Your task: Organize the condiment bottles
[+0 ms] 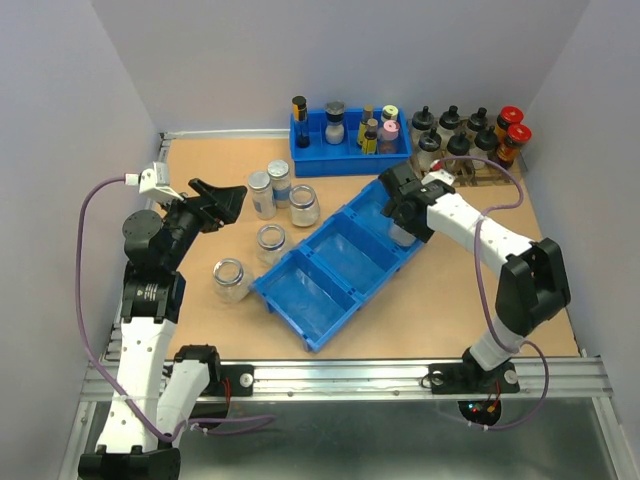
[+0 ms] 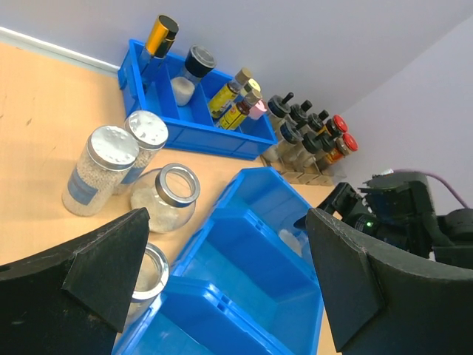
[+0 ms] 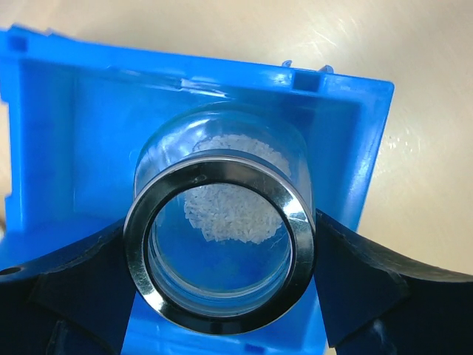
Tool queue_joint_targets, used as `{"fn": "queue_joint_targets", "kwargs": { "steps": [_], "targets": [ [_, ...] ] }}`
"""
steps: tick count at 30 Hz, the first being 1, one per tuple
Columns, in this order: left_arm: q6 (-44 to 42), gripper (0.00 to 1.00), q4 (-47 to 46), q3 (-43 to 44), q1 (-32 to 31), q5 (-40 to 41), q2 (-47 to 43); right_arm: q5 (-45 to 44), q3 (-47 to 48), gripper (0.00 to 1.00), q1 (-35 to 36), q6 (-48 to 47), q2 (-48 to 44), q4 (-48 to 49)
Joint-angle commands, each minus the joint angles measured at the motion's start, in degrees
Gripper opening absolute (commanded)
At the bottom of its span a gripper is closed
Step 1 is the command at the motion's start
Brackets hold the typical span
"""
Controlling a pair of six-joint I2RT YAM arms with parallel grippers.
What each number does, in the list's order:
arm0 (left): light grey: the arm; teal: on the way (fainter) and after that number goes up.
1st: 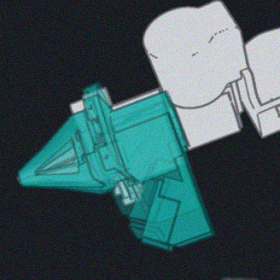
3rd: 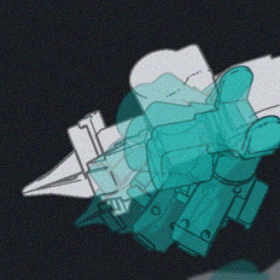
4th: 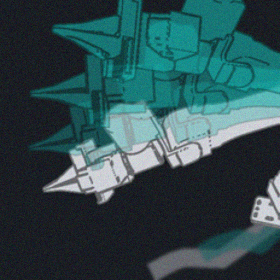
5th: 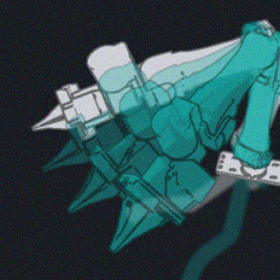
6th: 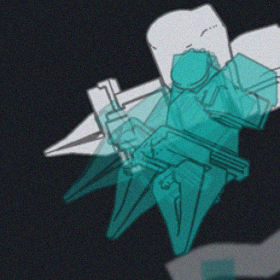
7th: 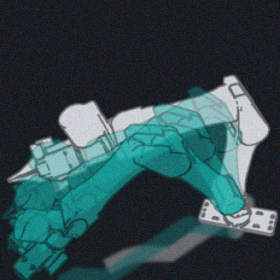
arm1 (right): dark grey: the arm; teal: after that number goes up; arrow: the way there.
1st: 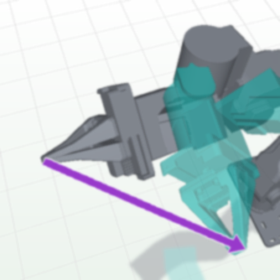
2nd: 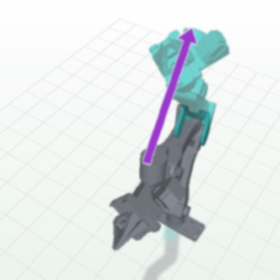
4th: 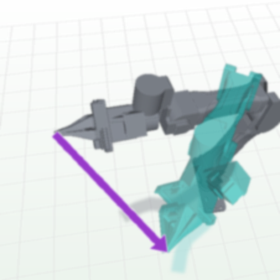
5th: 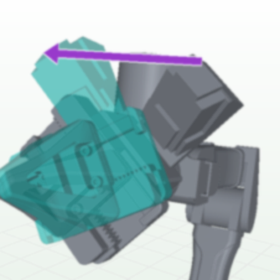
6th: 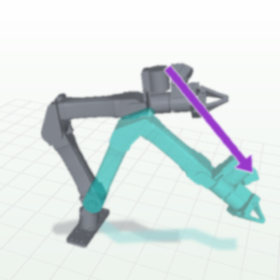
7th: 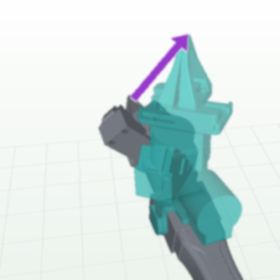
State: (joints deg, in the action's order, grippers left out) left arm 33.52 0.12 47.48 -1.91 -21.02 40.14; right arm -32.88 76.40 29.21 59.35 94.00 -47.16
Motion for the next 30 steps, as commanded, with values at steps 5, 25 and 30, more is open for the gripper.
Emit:
{"fn": "queue_joint_targets", "kwargs": {
  "steps": [5, 25, 30],
  "targets": [
    [0.5, 0.99, -3.3, -1.1, -0.4, -0.5, -2.2, -6.5, 9.5, 0.0, -0.3, 19.1, 9.3, -9.3],
    [-1.5, 0.99, -0.2, -0.2, -0.4, 1.2, -4.3, -6.3, 17.7, 0.92, -0.5, 25.1, 13.8, -19.7],
    [-1.4, 0.99, -0.2, -0.3, -0.4, 0.6, -3.8, -4.7, 17.0, 0.98, -1.5, 24.7, 14.1, -19.7]
  ]
}}
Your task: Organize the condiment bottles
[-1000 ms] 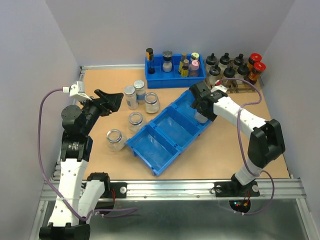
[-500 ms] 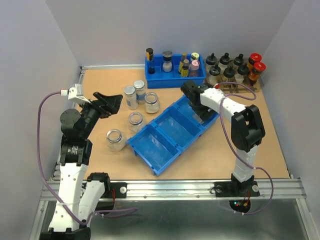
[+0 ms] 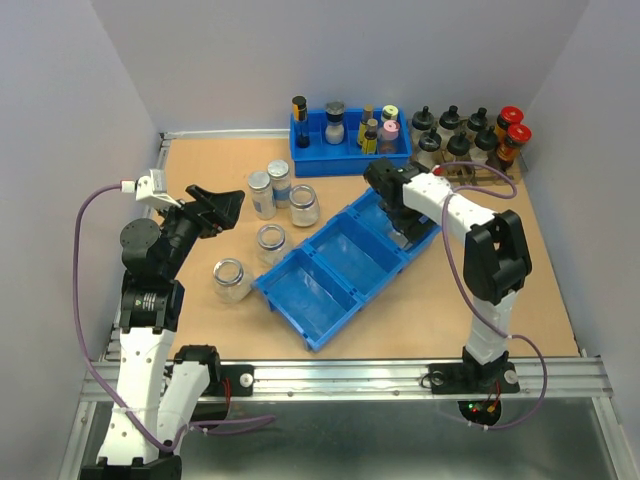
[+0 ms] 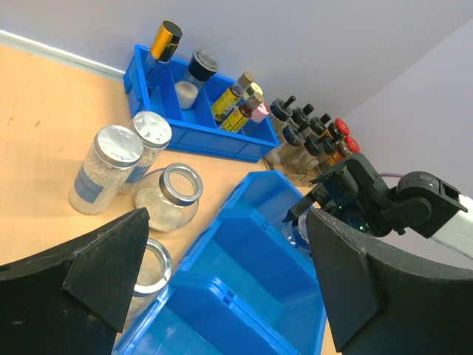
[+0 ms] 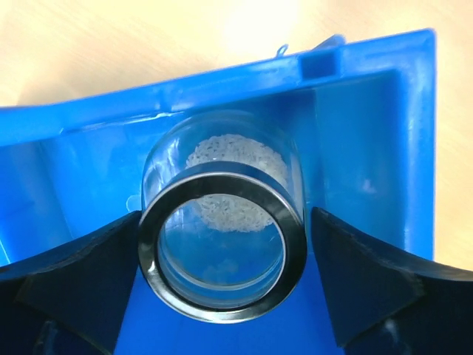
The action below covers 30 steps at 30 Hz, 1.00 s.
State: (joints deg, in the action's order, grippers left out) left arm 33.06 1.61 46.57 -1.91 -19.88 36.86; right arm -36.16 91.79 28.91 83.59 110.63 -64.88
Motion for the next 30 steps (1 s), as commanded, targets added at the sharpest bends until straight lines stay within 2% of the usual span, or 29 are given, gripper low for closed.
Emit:
{"fn": "queue_joint_targets", "kwargs": {
  "steps": [1, 6, 11, 15, 16, 19, 22, 23, 30],
  "targets": [
    [-1.1, 0.99, -1.7, 0.6, -0.4, -0.7, -0.6, -1.5, 2.1, 1.0, -1.3, -0.1, -2.3, -2.1],
    [-1.2, 0.99, -1.7, 0.8, -0.4, -0.8, -1.0, 1.6, 8.2, 1.0, -1.7, -5.6, -2.3, -2.6],
    [-1.9, 0.99, -0.1, 1.7, -0.4, -0.3, -1.3, 1.9, 12.6, 1.0, -1.5, -13.1, -10.6, -1.9],
    [-1.8, 0.99, -0.4, 1.8, -0.4, -0.1, -0.7, 5.7, 13.3, 1.0, -1.5, -26.2, -15.3, 3.2],
    [-1.7, 0.99, -0.6, 1.7, -0.4, 0.0, -0.6, 8.8, 13.1, 1.0, -1.5, -30.1, -15.6, 8.8],
    [-1.4, 0.99, -0.8, 1.5, -0.4, 0.0, -0.3, 20.5, 14.7, 1.0, -1.5, -39.4, -13.3, 13.2],
    [-1.4, 0.99, -0.6, 1.6, -0.4, 0.3, -0.8, 27.1, 19.1, 1.0, -1.1, -47.6, -7.6, 13.9],
    [-1.5, 0.99, -0.4, 1.5, -0.3, 0.4, -1.2, 32.1, 20.3, 1.0, -0.8, -53.9, -6.0, 14.8],
    [-1.1, 0.99, 0.1, 0.8, -0.4, 1.3, -2.2, 37.5, 30.7, 1.0, 5.4, -73.4, 6.3, 17.0]
  ]
}}
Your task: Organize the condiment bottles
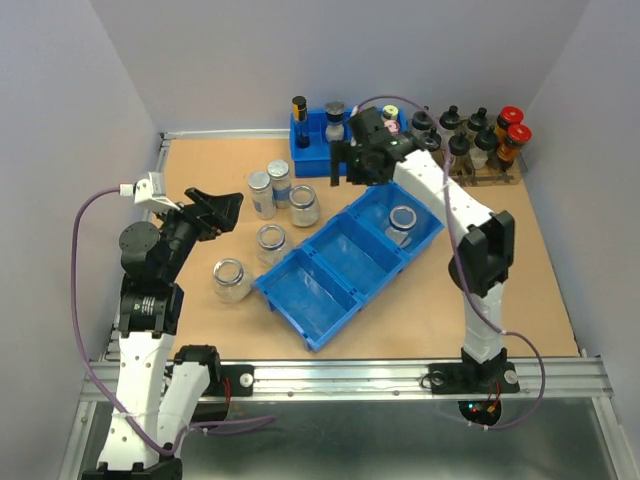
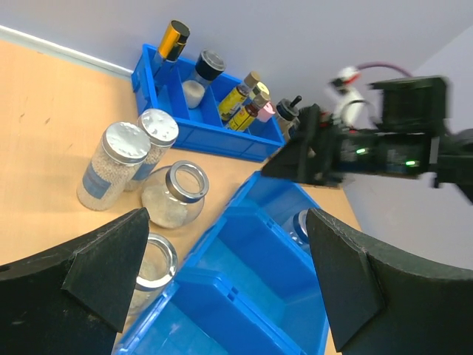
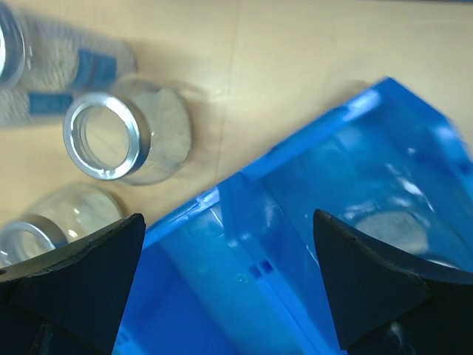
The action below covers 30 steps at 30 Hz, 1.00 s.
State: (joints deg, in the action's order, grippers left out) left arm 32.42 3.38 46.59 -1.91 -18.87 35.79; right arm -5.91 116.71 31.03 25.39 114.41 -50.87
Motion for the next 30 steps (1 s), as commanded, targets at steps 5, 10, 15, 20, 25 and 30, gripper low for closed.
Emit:
{"fn": "queue_joint_targets", "kwargs": {
  "steps": [5, 10, 15, 20, 25, 30],
  "targets": [
    [-0.8, 0.99, -1.0, 0.9, -0.4, 1.0, -1.9, 8.5, 10.5, 1.0, 6.8, -20.3, 7.3, 5.3],
    [-1.7, 0.99, 0.2, 1.2, -0.4, 1.6, -2.5, 7.9, 13.2, 1.0, 9.9, -22.7, 10.3, 6.6],
    [-2.6, 0.99, 1.5, 1.5, -0.4, 2.3, -3.1, 0.2, 15.6, 1.0, 11.4, -21.5, 14.3, 6.7],
    [-3.1, 0.99, 2.2, 1.7, -0.4, 2.4, -3.4, -4.4, 17.8, 1.0, 12.5, -20.6, 18.6, 9.2],
    [-3.9, 0.99, 3.3, 2.9, -0.4, 2.8, -3.4, -11.1, 21.0, 1.0, 13.1, -19.1, 22.3, 12.2],
    [-4.7, 0.99, 4.7, 3.6, -0.4, 3.2, -4.0, -8.5, 21.6, 1.0, 13.1, -17.3, 24.7, 12.7]
  ]
}}
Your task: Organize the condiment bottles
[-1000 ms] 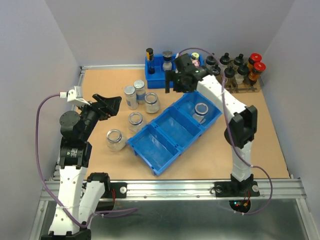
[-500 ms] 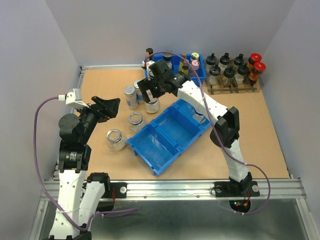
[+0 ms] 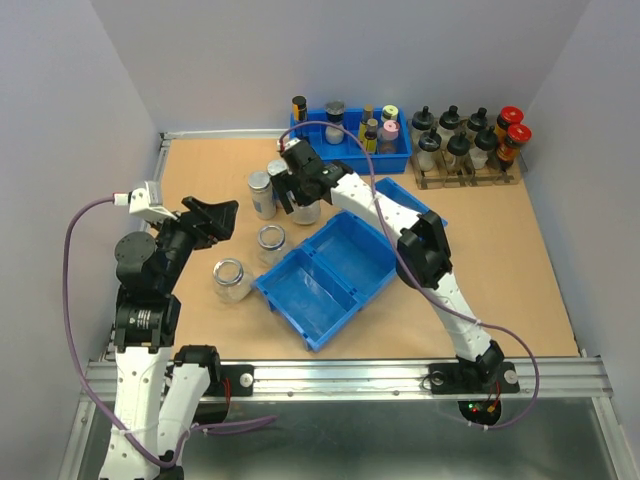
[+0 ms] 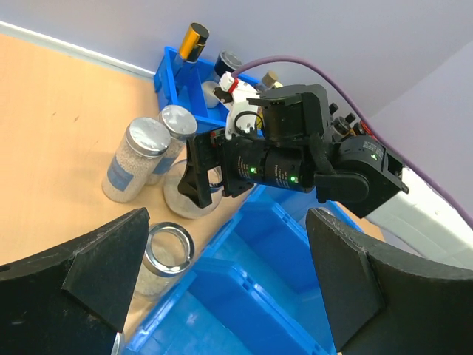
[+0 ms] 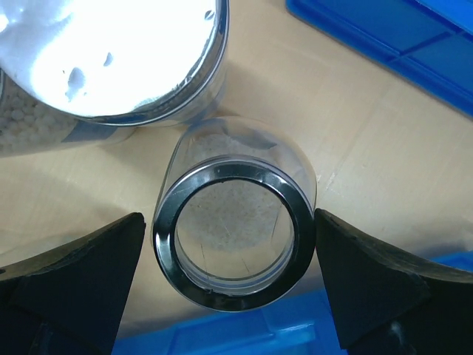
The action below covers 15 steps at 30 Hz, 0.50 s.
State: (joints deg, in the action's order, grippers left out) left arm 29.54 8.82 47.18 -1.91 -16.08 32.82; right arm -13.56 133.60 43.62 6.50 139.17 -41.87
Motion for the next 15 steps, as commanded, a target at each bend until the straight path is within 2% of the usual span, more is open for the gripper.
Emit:
{"fn": "queue_joint_targets", "kwargs": {
  "steps": [1, 6, 12, 14, 15],
  "targets": [
    [-1.9, 0.99, -0.5, 2.9, -0.4, 0.5, -1.2, -0.5, 4.8, 1.0, 0.5, 1.8, 0.8, 3.7],
    [-2.0, 0.99, -0.1, 3.1, -0.4, 0.6, -1.2, -2.3, 4.5, 0.99, 0.5, 4.2, 2.1, 3.5],
    [-1.5, 0.99, -1.0, 2.4, -0.4, 0.4, -1.0, -4.1, -0.4, 0.91, 0.5, 7.1, 0.4, 2.3],
    [-0.9, 0.99, -1.6, 2.0, -0.4, 0.2, -0.8, -4.1, -1.1, 0.8, 0.5, 7.8, 0.3, 1.6],
    [-0.8, 0.99, -2.1, 1.9, -0.4, 0.0, -0.7, -4.0, -1.2, 0.69, 0.4, 8.4, 0.3, 1.4]
  ]
}}
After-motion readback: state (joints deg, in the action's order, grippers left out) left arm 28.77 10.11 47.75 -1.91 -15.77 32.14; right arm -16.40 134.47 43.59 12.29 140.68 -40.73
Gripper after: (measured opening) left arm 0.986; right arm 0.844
